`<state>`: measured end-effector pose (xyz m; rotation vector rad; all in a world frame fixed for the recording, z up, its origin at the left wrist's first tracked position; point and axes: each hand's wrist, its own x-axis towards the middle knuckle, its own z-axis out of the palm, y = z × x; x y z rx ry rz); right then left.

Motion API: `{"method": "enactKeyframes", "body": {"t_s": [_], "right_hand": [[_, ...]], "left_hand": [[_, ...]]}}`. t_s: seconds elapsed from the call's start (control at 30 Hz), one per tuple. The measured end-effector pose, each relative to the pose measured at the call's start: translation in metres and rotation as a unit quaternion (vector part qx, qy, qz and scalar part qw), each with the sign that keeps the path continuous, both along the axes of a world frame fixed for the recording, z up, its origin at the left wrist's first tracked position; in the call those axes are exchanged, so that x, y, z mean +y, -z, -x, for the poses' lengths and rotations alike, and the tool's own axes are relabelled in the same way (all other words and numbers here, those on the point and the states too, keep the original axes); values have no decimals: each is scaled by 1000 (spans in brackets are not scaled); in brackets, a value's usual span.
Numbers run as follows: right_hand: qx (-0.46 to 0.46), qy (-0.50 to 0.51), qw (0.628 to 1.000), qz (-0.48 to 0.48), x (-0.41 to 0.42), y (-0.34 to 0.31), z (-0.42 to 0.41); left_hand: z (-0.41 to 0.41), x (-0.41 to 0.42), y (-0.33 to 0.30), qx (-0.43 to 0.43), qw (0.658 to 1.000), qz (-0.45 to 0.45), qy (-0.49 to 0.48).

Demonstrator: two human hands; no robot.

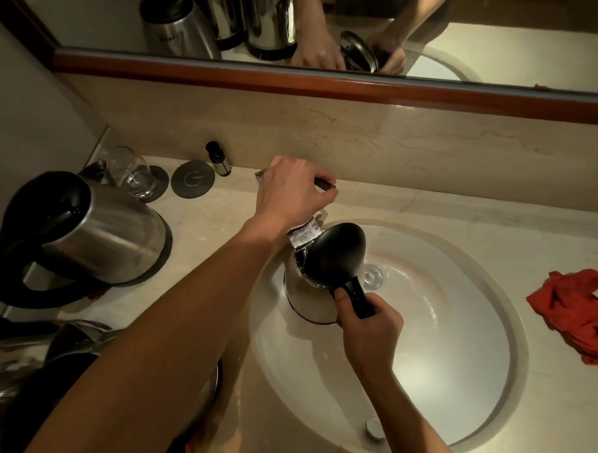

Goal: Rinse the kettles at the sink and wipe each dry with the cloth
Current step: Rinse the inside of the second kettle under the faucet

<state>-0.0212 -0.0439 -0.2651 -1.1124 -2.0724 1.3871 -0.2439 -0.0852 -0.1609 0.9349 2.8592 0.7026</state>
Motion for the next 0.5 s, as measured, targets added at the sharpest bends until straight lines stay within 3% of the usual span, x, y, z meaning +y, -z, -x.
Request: {"method": "enactKeyframes", "body": {"t_s": [0.5], "right_hand": [[6,4,1000,3,0,-3,1]], "left_hand": [[-4,0,-7,2,1000,-4,-1]]}}
